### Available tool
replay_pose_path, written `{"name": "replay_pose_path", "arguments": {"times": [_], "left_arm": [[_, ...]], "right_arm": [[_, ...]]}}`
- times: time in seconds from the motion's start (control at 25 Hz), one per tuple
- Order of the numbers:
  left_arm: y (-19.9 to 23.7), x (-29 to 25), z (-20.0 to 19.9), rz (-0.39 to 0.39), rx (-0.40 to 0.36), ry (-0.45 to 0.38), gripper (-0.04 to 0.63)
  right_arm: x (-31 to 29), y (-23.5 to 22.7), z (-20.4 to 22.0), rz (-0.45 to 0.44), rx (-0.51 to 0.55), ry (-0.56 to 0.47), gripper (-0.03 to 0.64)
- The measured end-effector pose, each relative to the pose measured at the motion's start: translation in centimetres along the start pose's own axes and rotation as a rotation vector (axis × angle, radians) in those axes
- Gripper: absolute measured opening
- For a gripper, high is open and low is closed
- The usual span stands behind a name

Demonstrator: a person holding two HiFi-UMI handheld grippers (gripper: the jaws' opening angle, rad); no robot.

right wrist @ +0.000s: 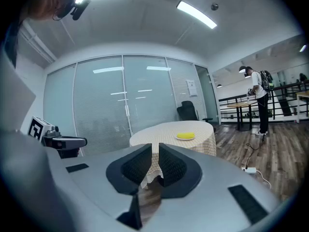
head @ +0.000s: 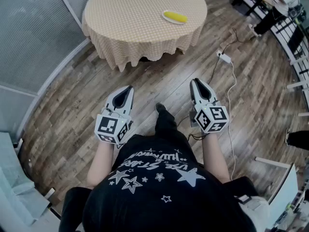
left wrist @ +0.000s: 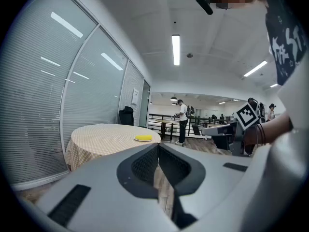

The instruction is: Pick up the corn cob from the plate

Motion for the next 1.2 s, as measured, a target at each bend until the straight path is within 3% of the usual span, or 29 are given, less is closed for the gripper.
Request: {"name": "replay_pose_path", "arguments": {"times": [0.6, 0.96, 1.2], "left_arm": [[-2.8, 3.2, -0.2, -0.018, -0.032, 0.006, 0.008], [-3.2, 2.1, -0.4, -0.001, -0.041, 0.007, 0.007], [-1.5, -1.8, -0.6, -0.008, -0.046, 0.017, 0.008]], "right_arm": [[3.5, 0.9, 0.1, -0.021, 0.016, -0.004, 0.058], [3.3, 1.1, 0.1, -0.047, -0.006, -0.038, 0.058], [0.2, -1.7, 0.0, -0.041, -0.037, -0.045, 0.059]]}}
Point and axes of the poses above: the fingertips, and each gripper's own axes: x backward along the fingers, y to its left, z out of its underside, the point moved 10 cm from there along x, backward along the fingers, and after that the axes turned 14 degrees about z, right-handed, at the moved point
